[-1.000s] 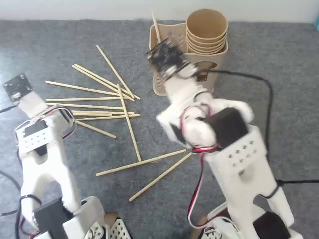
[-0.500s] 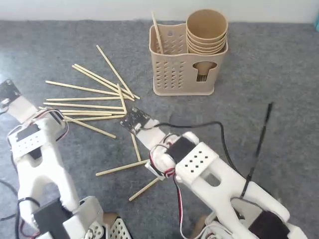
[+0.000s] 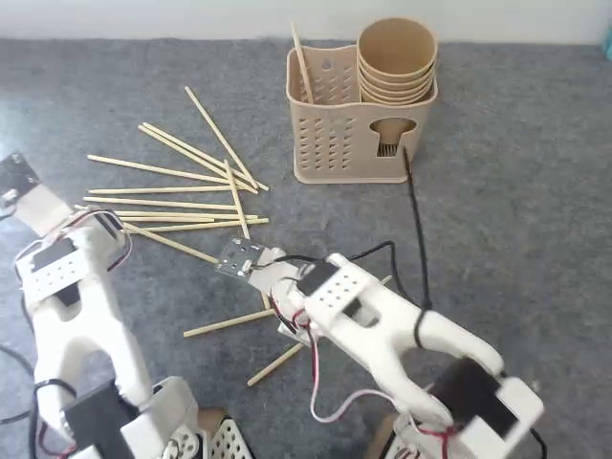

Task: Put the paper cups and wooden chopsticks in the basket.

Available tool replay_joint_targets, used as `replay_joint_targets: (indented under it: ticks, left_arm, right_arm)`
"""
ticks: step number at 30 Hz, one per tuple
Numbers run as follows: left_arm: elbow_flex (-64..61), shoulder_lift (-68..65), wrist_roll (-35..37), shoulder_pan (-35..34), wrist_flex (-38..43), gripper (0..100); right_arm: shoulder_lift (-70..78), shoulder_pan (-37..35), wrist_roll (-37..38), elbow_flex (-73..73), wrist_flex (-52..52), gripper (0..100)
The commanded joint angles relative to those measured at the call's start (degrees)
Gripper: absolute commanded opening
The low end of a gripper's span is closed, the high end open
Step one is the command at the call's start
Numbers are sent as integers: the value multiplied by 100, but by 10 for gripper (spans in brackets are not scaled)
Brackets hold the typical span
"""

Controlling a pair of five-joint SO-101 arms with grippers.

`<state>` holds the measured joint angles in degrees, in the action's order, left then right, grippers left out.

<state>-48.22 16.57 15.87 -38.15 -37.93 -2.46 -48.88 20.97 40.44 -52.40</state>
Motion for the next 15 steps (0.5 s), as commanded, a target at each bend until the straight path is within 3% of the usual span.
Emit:
replay_joint_targets:
  ticks: [1,15]
  left_arm:
    - [119,26,44,-44,132,192]
    - [127,26,35,-44,132,192]
  right_arm:
    - [418,22,264,-571,66,209]
    - [629,22,457,-1011,119,184]
